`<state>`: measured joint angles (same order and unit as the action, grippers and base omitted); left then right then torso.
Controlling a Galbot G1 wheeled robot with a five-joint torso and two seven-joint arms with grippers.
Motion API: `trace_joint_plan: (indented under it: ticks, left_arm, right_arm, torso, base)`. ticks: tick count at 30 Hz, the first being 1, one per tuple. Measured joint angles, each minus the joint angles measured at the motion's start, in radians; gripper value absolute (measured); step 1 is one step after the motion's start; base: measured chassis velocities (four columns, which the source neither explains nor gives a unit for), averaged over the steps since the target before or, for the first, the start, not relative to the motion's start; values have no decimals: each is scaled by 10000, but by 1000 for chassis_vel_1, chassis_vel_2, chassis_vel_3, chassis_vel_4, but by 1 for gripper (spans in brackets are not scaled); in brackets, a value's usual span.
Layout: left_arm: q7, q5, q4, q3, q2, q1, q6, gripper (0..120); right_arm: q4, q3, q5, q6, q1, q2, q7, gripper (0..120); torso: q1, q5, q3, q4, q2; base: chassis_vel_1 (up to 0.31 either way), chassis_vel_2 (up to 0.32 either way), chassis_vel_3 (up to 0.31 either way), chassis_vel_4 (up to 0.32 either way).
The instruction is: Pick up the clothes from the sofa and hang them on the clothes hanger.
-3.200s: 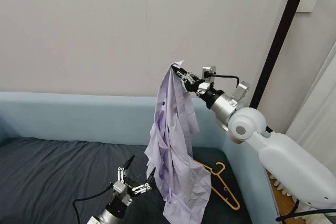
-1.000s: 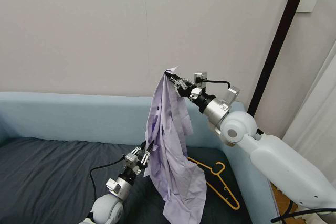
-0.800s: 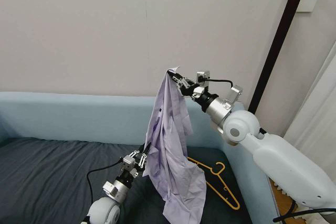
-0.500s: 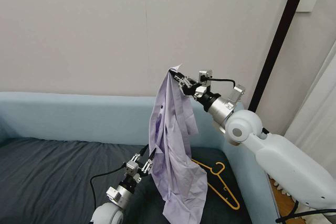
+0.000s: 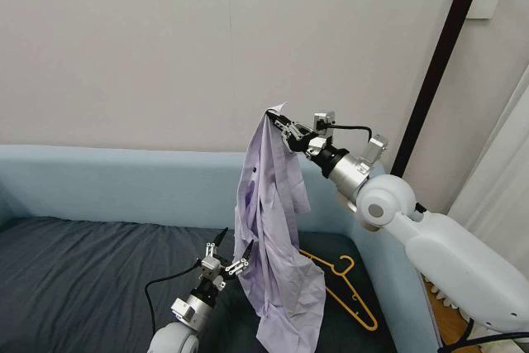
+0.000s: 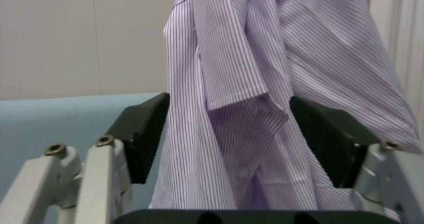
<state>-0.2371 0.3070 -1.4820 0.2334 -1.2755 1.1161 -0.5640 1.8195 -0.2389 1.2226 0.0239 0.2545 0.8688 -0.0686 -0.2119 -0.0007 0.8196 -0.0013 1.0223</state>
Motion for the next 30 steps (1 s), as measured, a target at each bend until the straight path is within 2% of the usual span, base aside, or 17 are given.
trace_joint_plan:
  ticks: [4, 6, 9, 18, 19, 23, 29, 30]
  left_arm:
    - [-6, -122, -98, 46, -110, 141, -92, 58]
    - [-16, -200, -182, 67, -214, 266, -162, 47]
    - [-27, -292, -196, 80, -322, 351, -185, 39]
    - [-37, -530, 172, 36, -880, 308, -226, 7]
    - [-37, -530, 172, 36, -880, 308, -226, 7]
    - [-56, -625, 295, 42, -1009, 317, -237, 21]
    - [-50, -612, 306, 105, -1000, 308, -295, 35]
    - [-40, -596, 291, 119, -979, 304, -295, 41]
  right_arm:
    - [72, 54, 13, -10, 47, -96, -17, 0]
    - [142, 92, 18, -15, 96, -197, -29, 0]
    - [200, 116, 20, -18, 142, -275, -40, 0]
    - [470, 155, 129, -20, 235, -511, -18, 0]
    - [470, 155, 129, -20, 235, -511, -18, 0]
    - [586, 119, 155, -20, 237, -569, 1, 0]
    - [605, 117, 157, -20, 267, -598, 4, 0]
    - [606, 118, 157, -20, 273, -597, 4, 0]
  torso:
    - [0, 0, 0, 0, 0]
    - [0, 1, 0, 0, 0]
    - [0, 1, 0, 0, 0]
    - [0, 1, 0, -1, 0]
    - [0, 1, 0, -1, 0]
    - [0, 0, 0, 0, 0]
    - [0, 0, 0, -1, 0]
    - [-1, 0, 0, 0, 0]
  base:
    - [0, 0, 0, 0]
    - [0, 0, 0, 0]
    - [0, 0, 0, 0]
    - [0, 0, 0, 0]
    - [0, 0, 0, 0]
    - [0, 0, 0, 0]
    - [0, 0, 0, 0]
    - [0, 0, 0, 0]
